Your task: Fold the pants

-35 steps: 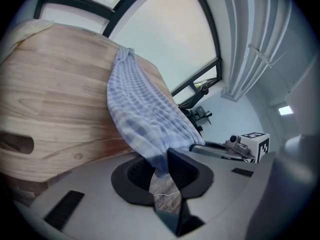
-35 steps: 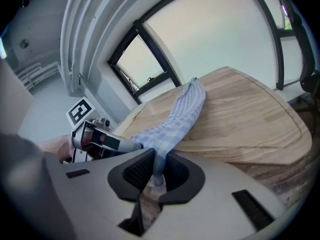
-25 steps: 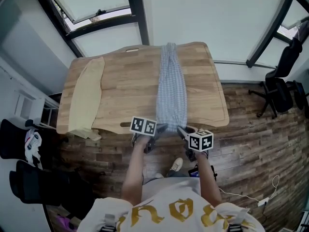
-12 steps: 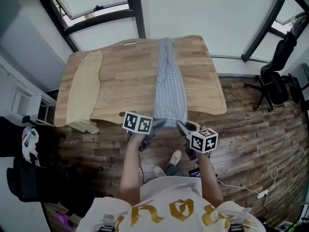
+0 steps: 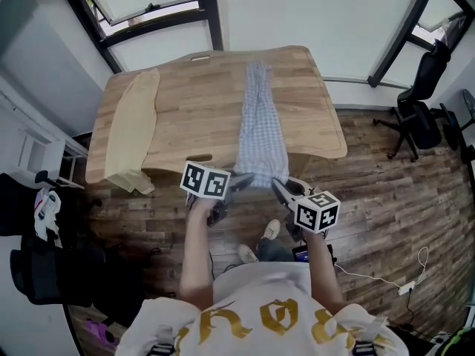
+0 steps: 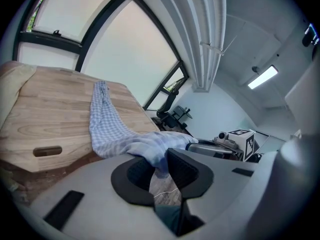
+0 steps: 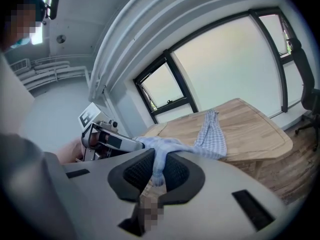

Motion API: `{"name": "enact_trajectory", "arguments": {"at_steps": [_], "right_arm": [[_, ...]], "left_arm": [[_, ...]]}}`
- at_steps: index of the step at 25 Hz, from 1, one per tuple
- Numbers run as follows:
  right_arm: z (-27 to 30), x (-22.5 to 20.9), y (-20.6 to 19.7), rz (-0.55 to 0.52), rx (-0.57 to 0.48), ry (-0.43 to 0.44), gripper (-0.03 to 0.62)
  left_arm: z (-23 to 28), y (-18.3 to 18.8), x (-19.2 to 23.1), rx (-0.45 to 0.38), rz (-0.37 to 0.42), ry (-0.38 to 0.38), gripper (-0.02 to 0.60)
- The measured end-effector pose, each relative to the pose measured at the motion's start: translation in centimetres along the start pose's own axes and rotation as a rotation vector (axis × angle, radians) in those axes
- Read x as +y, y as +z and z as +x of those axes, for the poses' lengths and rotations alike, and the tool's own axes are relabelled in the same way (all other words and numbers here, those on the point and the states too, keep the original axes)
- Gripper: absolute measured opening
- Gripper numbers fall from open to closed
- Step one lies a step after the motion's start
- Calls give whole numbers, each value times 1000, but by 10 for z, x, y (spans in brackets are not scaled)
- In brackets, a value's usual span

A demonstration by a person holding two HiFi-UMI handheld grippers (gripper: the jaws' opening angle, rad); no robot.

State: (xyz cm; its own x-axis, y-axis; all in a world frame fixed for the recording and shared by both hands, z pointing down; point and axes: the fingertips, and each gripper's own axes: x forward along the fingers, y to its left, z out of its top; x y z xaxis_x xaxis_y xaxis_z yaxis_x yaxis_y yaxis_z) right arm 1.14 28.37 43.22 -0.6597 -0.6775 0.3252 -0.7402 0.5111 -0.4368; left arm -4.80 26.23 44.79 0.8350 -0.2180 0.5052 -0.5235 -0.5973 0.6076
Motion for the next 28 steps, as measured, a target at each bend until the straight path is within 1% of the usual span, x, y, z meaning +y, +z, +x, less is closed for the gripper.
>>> {"name": "enact_trajectory", "arguments": {"at_steps": [8, 12, 16, 20, 24, 28], "right_arm": [[7, 15, 33, -30, -65, 12, 55], [21, 3, 45, -33, -57, -7, 55], [39, -21, 55, -3, -37, -20, 55], [68, -55, 71, 20, -13, -15, 55], [101, -96, 95, 59, -6, 2, 55], [137, -140, 132, 79, 4, 31, 54]], "left_arm": [[-24, 30, -4, -63, 32, -21, 98], [-18, 49, 7, -58, 39, -25, 98], [-2, 68, 25, -46, 26, -35, 98], [21, 96, 54, -33, 3, -28, 98], [46, 136, 85, -30, -4, -5, 98], [72, 187, 117, -32, -28, 20, 97]]}}
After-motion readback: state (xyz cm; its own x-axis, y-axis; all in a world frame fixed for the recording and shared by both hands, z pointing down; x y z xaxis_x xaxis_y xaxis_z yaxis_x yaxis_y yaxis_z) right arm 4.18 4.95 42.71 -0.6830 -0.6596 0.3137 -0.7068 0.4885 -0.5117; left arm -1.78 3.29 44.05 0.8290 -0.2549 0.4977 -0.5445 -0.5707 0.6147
